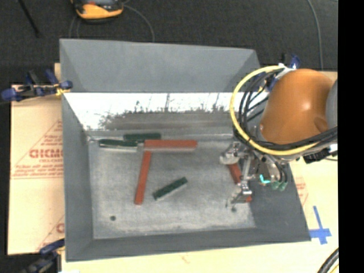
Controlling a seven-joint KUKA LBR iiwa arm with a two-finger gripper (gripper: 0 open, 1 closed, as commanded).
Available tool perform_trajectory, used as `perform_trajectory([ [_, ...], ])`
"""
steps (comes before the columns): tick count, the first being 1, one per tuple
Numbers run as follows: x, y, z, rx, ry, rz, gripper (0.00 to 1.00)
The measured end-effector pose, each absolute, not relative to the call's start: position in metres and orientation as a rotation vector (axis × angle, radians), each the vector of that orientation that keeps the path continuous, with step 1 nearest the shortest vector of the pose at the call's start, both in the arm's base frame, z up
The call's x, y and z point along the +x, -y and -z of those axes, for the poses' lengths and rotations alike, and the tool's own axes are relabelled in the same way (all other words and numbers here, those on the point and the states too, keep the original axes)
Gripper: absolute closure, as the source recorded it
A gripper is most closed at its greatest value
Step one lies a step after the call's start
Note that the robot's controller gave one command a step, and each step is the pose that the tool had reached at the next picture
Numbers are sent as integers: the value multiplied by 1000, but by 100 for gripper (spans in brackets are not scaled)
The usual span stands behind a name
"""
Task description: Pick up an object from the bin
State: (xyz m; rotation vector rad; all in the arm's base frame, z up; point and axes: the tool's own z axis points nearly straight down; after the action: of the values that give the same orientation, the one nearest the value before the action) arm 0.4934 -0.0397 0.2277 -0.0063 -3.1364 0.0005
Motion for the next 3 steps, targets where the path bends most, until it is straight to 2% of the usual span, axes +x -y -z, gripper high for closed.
perform_trajectory([
  [1, 494, 39, -232, -4, 3143, -1, 0],
  [2, 512, 20, -179, 12, 3153, -2, 0],
  [3, 543, 15, -111, 57, 3150, -2, 0],
])
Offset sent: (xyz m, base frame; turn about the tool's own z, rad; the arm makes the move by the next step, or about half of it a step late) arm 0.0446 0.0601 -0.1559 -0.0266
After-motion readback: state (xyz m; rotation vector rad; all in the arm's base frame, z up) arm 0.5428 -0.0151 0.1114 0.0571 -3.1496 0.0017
